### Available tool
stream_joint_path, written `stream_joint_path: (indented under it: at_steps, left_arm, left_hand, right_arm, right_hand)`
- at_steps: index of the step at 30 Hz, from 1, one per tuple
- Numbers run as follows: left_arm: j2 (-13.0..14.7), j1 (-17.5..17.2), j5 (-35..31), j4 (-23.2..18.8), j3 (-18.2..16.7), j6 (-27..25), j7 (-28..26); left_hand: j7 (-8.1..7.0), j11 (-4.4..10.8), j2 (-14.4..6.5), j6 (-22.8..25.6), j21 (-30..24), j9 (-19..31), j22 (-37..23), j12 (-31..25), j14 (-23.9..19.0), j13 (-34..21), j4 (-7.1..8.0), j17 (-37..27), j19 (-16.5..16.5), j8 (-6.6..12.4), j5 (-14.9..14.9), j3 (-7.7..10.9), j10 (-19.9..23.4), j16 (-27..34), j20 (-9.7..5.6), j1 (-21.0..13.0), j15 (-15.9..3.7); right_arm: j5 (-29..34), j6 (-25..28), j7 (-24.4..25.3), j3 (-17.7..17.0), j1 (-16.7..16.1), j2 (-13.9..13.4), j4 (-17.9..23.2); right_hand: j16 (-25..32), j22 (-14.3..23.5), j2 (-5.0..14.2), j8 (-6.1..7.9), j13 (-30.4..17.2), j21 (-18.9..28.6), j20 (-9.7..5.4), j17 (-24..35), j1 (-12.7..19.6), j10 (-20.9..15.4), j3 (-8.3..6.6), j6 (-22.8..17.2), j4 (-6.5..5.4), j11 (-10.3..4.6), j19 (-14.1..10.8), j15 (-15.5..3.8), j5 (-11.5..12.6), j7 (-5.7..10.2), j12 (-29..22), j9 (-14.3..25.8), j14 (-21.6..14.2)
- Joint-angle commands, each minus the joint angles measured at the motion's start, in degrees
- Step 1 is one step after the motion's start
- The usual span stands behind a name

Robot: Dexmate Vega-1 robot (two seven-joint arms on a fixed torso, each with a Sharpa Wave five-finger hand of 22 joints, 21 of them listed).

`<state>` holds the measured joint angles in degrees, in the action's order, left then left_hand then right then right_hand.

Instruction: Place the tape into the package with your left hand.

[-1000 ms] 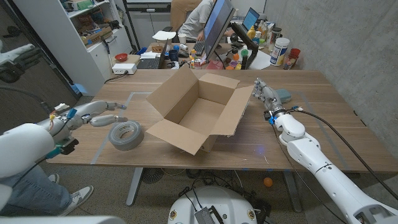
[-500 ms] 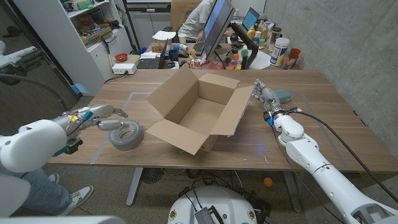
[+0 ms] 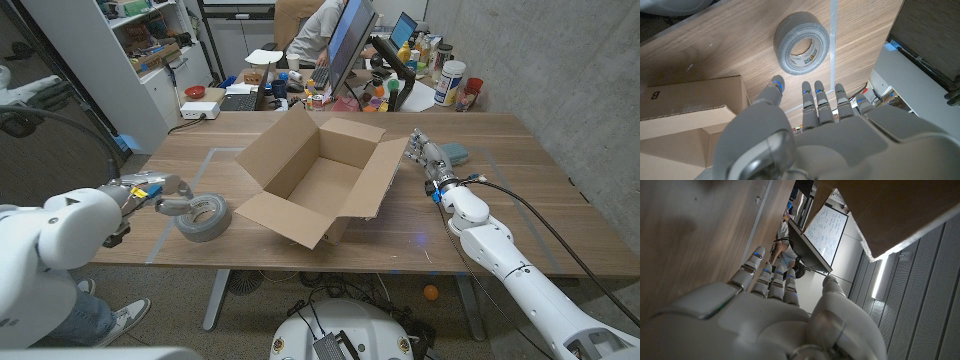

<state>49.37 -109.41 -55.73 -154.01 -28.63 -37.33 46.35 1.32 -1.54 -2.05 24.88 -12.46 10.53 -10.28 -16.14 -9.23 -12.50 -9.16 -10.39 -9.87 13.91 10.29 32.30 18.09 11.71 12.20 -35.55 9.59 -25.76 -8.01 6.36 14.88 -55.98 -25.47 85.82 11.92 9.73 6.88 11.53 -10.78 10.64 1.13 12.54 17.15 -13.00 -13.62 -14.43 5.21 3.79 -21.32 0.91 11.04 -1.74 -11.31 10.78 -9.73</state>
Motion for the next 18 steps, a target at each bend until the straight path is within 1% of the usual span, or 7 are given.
stream_joint_path:
  at_steps: [1, 6, 8, 11, 14, 17, 18]
  left_arm:
    - [-4.1, 1.3, -13.2, -0.5, 3.4, -1.0, 4.9]
    - [-6.7, 2.9, -19.2, 1.3, 5.8, 0.0, 3.8]
    - [-8.3, 4.2, -19.7, 2.7, 6.7, 0.3, 1.9]
    - [-9.9, 6.3, -17.8, 5.3, 7.2, 1.4, -1.6]
    - [-9.9, 8.8, -16.5, 7.7, 8.3, 1.5, -3.2]
    - [-9.3, 10.7, -15.2, 9.6, 9.5, 1.7, -4.8]
    - [-9.1, 11.2, -14.4, 10.1, 9.7, 1.8, -5.4]
  left_hand:
    - [0.12, -0.69, 0.1, 0.4, 0.4, 0.2, -0.2, 0.1, 0.0, 0.0, -0.05, -0.2, -1.5, -0.28, 0.1, -0.43, -0.4, 0.2, 0.14, -0.7, 0.42]
    - [0.08, -1.30, 0.2, 0.5, 0.4, 0.2, -0.2, 0.1, -0.1, 0.1, 0.05, -0.2, -1.5, -0.46, 0.0, -0.65, -0.2, 0.2, 0.15, -0.6, 0.50]
    - [0.18, -1.16, 0.2, 0.5, 0.4, 0.2, -0.2, 0.1, -0.2, 0.1, 0.08, -0.2, -1.5, -0.50, 0.0, -0.70, -0.2, 0.2, 0.15, -0.5, 0.50]
    - [0.16, -1.30, 0.2, 0.6, 0.4, 0.2, -0.2, 0.2, -0.5, 0.1, 0.13, -0.2, -1.5, -0.58, 0.0, -0.82, -0.4, 0.3, 0.15, -0.5, 0.23]
    - [0.11, -1.26, 0.3, 0.6, 0.4, 0.2, -0.2, 0.3, -0.8, 0.1, 0.17, -0.2, -1.3, -0.71, -0.1, -0.95, -0.4, 0.4, 0.13, -0.4, -0.21]
    - [0.26, -1.14, 0.3, 0.6, 0.4, 0.2, -0.3, 0.5, -0.9, 0.1, 0.19, -0.2, -1.2, -0.78, -0.1, -1.03, -0.7, 0.4, 0.12, -0.4, -0.42]
    - [0.29, -1.10, 0.3, 0.6, 0.3, 0.2, -0.3, 0.5, -0.9, 0.1, 0.19, -0.2, -1.1, -0.81, -0.1, -1.05, -0.7, 0.4, 0.12, -0.4, -0.46]
  right_arm:
    - [-0.1, -0.3, -0.6, 0.0, 0.3, 0.3, -0.7]
    - [-0.1, 0.0, -0.7, 0.1, 0.3, 0.2, -0.6]
    - [0.0, 0.2, -0.7, 0.2, 0.3, 0.1, -0.5]
    - [0.0, 0.5, -0.7, 0.2, 0.2, 0.0, -0.3]
    - [0.1, 0.8, -0.6, 0.2, 0.2, -0.1, 0.0]
    - [0.2, 1.1, -0.5, 0.2, 0.2, -0.2, 0.1]
    - [0.2, 1.1, -0.4, 0.2, 0.2, -0.2, 0.1]
  right_hand:
    - [0.2, 0.2, 0.17, 0.15, -0.2, 0.1, -0.07, 0.1, -0.2, -0.5, -0.33, -0.6, -0.12, -0.01, 0.4, 0.22, 0.3, -0.06, -0.1, 0.3, -0.3]
    - [0.2, 0.2, 0.16, 0.13, -0.2, 0.1, -0.08, 0.1, -0.3, -0.6, -0.34, -0.6, -0.14, 0.04, 0.4, 0.21, 0.3, -0.01, -0.1, 0.3, -0.3]
    - [0.2, 0.2, 0.17, 0.13, -0.2, 0.1, -0.09, 0.1, -0.2, -0.5, -0.36, -0.6, -0.13, 0.00, 0.4, 0.21, 0.3, -0.01, -0.1, 0.3, -0.3]
    - [0.2, 0.2, 0.14, 0.12, -0.2, 0.1, -0.09, 0.0, -0.2, -0.6, -0.36, -0.6, -0.12, -0.06, 0.5, 0.28, 0.3, 0.00, -0.1, 0.3, -0.3]
    - [0.2, 0.2, 0.13, 0.11, -0.2, 0.1, -0.09, 0.0, -0.3, -0.6, -0.35, -0.6, -0.13, 0.02, 0.5, 0.26, 0.3, 0.05, -0.1, 0.3, -0.3]
    - [0.2, 0.2, 0.12, 0.11, -0.2, 0.1, -0.08, 0.0, -0.3, -0.6, -0.36, -0.6, -0.12, 0.07, 0.5, 0.24, 0.3, 0.06, -0.1, 0.3, -0.4]
    - [0.2, 0.2, 0.10, 0.11, -0.2, 0.1, -0.07, 0.0, -0.3, -0.5, -0.36, -0.7, -0.13, -0.17, 0.5, 0.24, 0.3, 0.06, -0.1, 0.3, -0.4]
